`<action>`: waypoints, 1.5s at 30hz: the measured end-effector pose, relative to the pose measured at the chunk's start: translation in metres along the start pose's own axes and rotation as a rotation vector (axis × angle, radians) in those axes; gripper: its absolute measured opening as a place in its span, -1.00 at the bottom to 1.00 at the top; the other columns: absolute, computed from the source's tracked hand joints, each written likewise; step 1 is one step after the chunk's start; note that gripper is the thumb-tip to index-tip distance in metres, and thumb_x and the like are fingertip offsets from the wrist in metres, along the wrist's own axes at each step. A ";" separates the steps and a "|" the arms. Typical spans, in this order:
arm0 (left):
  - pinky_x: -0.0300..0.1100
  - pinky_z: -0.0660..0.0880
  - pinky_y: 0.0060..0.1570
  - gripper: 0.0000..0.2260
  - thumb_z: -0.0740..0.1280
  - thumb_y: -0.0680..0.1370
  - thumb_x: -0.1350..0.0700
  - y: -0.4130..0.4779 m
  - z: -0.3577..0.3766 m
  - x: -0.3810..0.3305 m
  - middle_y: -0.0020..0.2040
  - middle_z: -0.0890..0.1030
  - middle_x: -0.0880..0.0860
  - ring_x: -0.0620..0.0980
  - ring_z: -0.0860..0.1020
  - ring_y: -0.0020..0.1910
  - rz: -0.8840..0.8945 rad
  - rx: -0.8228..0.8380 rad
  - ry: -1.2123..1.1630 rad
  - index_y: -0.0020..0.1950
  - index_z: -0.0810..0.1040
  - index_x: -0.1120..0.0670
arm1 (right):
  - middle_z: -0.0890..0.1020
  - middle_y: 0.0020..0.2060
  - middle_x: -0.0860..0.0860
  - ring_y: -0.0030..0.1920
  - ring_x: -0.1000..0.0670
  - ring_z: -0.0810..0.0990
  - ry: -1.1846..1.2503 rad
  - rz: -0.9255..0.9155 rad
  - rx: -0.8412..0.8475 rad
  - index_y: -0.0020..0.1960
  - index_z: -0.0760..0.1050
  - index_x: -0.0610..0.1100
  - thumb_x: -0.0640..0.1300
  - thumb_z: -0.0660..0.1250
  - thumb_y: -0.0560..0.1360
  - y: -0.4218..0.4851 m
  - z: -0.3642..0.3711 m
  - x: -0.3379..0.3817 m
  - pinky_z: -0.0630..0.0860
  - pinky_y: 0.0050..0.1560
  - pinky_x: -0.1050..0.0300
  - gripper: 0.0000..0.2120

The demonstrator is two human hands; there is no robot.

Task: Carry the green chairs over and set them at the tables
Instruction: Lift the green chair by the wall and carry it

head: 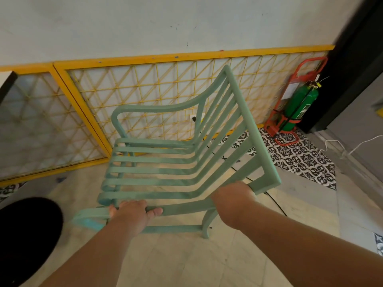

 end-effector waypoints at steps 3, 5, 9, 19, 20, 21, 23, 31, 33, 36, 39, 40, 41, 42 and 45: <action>0.30 0.20 0.38 -0.33 -0.07 0.41 -0.60 -0.006 0.004 -0.005 0.19 0.58 -0.02 0.11 0.44 0.33 -0.015 0.002 -0.018 0.09 0.51 -0.14 | 0.52 -0.37 0.06 -0.31 -0.07 0.55 0.001 -0.017 -0.025 -0.16 0.50 -0.02 -0.21 0.29 0.49 0.001 0.003 -0.006 0.41 -0.30 0.07 -0.89; 0.29 0.20 0.36 -0.29 -0.08 0.40 -0.61 -0.011 0.008 -0.009 0.20 0.59 -0.01 0.12 0.44 0.33 -0.034 -0.004 -0.033 0.14 0.53 -0.15 | 0.52 -0.37 0.06 -0.32 -0.07 0.54 -0.009 -0.034 -0.031 -0.18 0.46 -0.01 -0.21 0.27 0.48 0.001 0.005 -0.012 0.44 -0.28 0.06 -0.88; 0.28 0.21 0.33 -0.24 -0.09 0.39 -0.62 -0.024 0.023 -0.017 0.18 0.60 0.00 0.12 0.45 0.31 -0.104 0.004 -0.062 0.19 0.53 -0.13 | 0.52 -0.33 0.06 -0.30 -0.07 0.51 -0.061 -0.077 -0.027 -0.22 0.39 -0.01 -0.20 0.24 0.51 0.002 0.011 -0.021 0.40 -0.27 0.06 -0.84; 0.30 0.25 0.29 -0.33 -0.07 0.49 -0.53 -0.053 0.037 -0.033 0.18 0.57 0.03 0.15 0.45 0.27 -0.140 0.007 -0.147 0.21 0.49 -0.09 | 0.66 -0.11 0.11 -0.03 -0.07 0.64 -0.127 -0.111 -0.075 0.11 0.59 0.07 -0.14 0.23 0.54 0.010 -0.002 -0.034 0.48 -0.12 0.06 -0.76; 0.29 0.25 0.29 -0.36 -0.06 0.51 -0.52 -0.053 0.036 -0.032 0.19 0.56 0.02 0.15 0.44 0.28 -0.123 0.004 -0.155 0.21 0.48 -0.08 | 0.65 -0.12 0.12 -0.04 -0.05 0.63 -0.133 -0.109 -0.072 0.11 0.59 0.07 -0.13 0.23 0.54 0.010 -0.002 -0.033 0.43 -0.15 0.07 -0.77; 0.29 0.23 0.31 -0.40 -0.03 0.53 -0.49 -0.054 0.037 -0.033 0.20 0.55 0.01 0.14 0.43 0.29 -0.095 -0.007 -0.169 0.21 0.47 -0.09 | 0.63 -0.13 0.13 -0.04 -0.04 0.63 -0.139 -0.105 -0.067 0.11 0.59 0.07 -0.12 0.23 0.55 0.009 -0.003 -0.033 0.41 -0.15 0.08 -0.78; 0.30 0.15 0.38 -0.50 0.04 0.57 -0.43 -0.056 0.040 -0.032 0.28 0.48 -0.03 0.12 0.36 0.37 0.005 -0.075 -0.203 0.25 0.42 -0.11 | 0.63 -0.05 0.12 0.02 -0.02 0.62 -0.085 -0.084 -0.038 0.18 0.58 0.08 -0.06 0.24 0.57 0.008 -0.006 -0.032 0.50 -0.05 0.08 -0.76; 0.57 -0.07 0.33 -0.46 0.05 0.53 -0.45 -0.067 0.079 0.037 0.54 0.23 -0.13 0.06 -0.05 0.59 -0.218 -0.117 -0.361 0.45 0.26 -0.28 | 0.24 0.49 -0.13 0.48 -0.31 0.22 0.260 0.487 -0.491 0.54 0.17 -0.02 0.19 0.29 0.48 -0.036 -0.104 -0.151 0.29 0.40 -0.33 -0.29; 0.63 -0.09 0.30 -0.51 0.05 0.56 -0.43 -0.060 0.074 0.035 0.50 0.28 -0.10 0.08 0.00 0.57 -0.235 -0.057 -0.381 0.41 0.32 -0.27 | 0.18 0.48 -0.17 0.35 -0.33 0.37 0.311 0.506 -0.262 0.56 0.08 -0.15 -0.01 0.26 0.56 -0.024 -0.076 -0.149 0.47 0.27 -0.28 -0.33; 0.67 -0.11 0.27 -0.54 0.06 0.58 -0.41 -0.054 0.068 0.033 0.48 0.30 -0.06 0.11 0.04 0.55 -0.245 -0.016 -0.371 0.39 0.35 -0.24 | 0.06 0.55 -0.21 0.31 -0.27 0.42 0.158 0.470 -0.274 0.60 -0.13 -0.26 -0.15 0.14 0.59 -0.017 -0.063 -0.134 0.52 0.14 -0.14 -0.30; 0.67 -0.12 0.28 -0.54 0.03 0.59 -0.40 -0.052 0.061 0.036 0.49 0.29 -0.05 0.12 0.05 0.54 -0.235 -0.023 -0.362 0.39 0.35 -0.25 | 0.08 0.55 -0.21 0.29 -0.26 0.42 0.105 0.497 -0.328 0.60 -0.12 -0.26 -0.15 0.13 0.58 -0.013 -0.066 -0.136 0.52 0.12 -0.12 -0.30; 0.67 -0.12 0.29 -0.54 0.02 0.60 -0.39 -0.050 0.057 0.036 0.49 0.29 -0.04 0.12 0.05 0.54 -0.233 -0.020 -0.357 0.41 0.34 -0.24 | 0.07 0.55 -0.21 0.30 -0.26 0.41 0.084 0.508 -0.325 0.61 -0.13 -0.27 -0.14 0.12 0.59 -0.010 -0.067 -0.136 0.51 0.13 -0.12 -0.30; 0.66 -0.11 0.29 -0.54 0.01 0.60 -0.39 -0.048 0.053 0.036 0.49 0.29 -0.04 0.12 0.05 0.54 -0.231 -0.020 -0.354 0.42 0.34 -0.24 | 0.06 0.55 -0.22 0.30 -0.25 0.41 0.062 0.512 -0.318 0.61 -0.14 -0.27 -0.14 0.11 0.60 -0.007 -0.067 -0.135 0.50 0.14 -0.11 -0.30; 0.66 -0.10 0.30 -0.54 0.01 0.60 -0.39 -0.046 0.049 0.036 0.48 0.29 -0.04 0.12 0.06 0.53 -0.227 -0.021 -0.351 0.41 0.35 -0.24 | 0.06 0.56 -0.22 0.31 -0.25 0.40 0.047 0.510 -0.309 0.61 -0.16 -0.28 -0.13 0.11 0.60 -0.003 -0.069 -0.133 0.50 0.15 -0.10 -0.30; 0.66 -0.11 0.30 -0.54 0.00 0.59 -0.41 -0.039 0.041 0.039 0.45 0.32 -0.04 0.12 0.10 0.51 -0.219 -0.031 -0.341 0.34 0.40 -0.23 | 0.05 0.56 -0.22 0.33 -0.24 0.39 0.053 0.512 -0.307 0.61 -0.17 -0.28 -0.12 0.14 0.61 0.004 -0.074 -0.132 0.48 0.19 -0.09 -0.28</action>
Point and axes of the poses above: each hand's wrist, its own y-axis towards the middle knuckle, its own z-axis out of the palm, x = y × z, the point moved 10 cm from there along y, towards the middle knuckle
